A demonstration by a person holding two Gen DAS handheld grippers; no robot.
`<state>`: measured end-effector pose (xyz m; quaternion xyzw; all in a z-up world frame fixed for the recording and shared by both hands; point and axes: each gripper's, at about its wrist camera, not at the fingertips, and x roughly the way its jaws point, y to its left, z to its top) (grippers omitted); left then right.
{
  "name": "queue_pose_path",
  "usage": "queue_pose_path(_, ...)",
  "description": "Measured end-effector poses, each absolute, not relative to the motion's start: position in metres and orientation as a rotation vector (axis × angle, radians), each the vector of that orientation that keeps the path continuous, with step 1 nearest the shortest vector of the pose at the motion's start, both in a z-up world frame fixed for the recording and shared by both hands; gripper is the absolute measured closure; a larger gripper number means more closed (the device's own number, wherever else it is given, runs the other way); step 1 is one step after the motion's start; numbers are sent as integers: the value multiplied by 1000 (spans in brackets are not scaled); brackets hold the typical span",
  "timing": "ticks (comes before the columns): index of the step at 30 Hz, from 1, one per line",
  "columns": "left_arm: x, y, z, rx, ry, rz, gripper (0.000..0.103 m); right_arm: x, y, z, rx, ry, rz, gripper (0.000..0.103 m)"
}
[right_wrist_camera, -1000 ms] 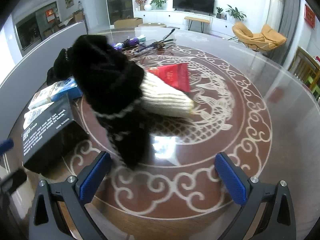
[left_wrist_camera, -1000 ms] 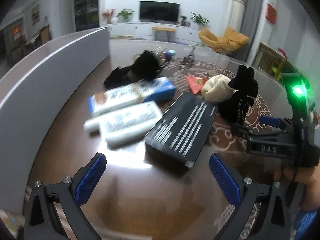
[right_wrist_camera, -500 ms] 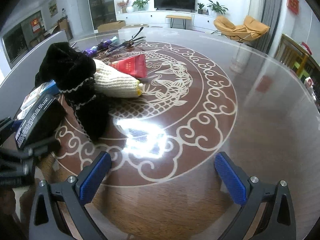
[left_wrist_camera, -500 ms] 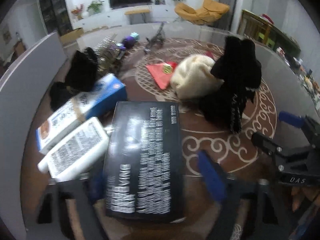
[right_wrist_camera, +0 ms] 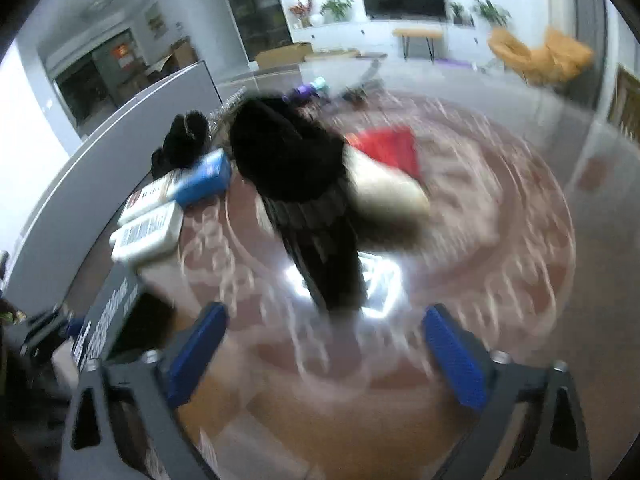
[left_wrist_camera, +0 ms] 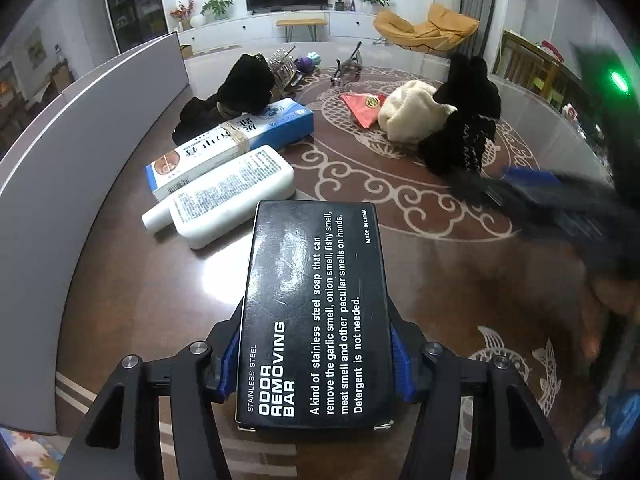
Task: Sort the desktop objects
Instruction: 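Carry the box with the left tool and the black hat with the right tool into the bin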
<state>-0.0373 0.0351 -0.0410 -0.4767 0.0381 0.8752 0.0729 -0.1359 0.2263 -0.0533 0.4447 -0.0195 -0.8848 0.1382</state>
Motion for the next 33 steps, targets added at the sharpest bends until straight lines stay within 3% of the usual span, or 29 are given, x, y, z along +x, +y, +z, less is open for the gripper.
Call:
queue_pose_path(3, -38, 34, -38, -1430, 84, 2630, 46, -166, 218, -57, 1292, -47, -2562, 74)
queue_pose_path(14, -13, -33, 25, -1261, -291, 2691, 46, -118, 233, -3, 1280, -117, -2456, 74)
queue_pose_path(19, -3, -119, 83, -1166, -438, 2806, 46, -113, 162, 51, 1136, -117, -2343, 74)
queue_pose_path(22, -9, -174, 102, -1176, -427, 2932, 46, -120, 87, 84, 1024, -86, -2246, 74)
queue_pose_path(27, -28, -259, 82, -1378, -454, 3030, 46, -121, -40, 103, 929, 24, -2089, 74)
queue_pose_path(33, -41, -298, 46, -1533, -473, 3016, 45, -141, -153, 47, 1100, 232, -1951, 71)
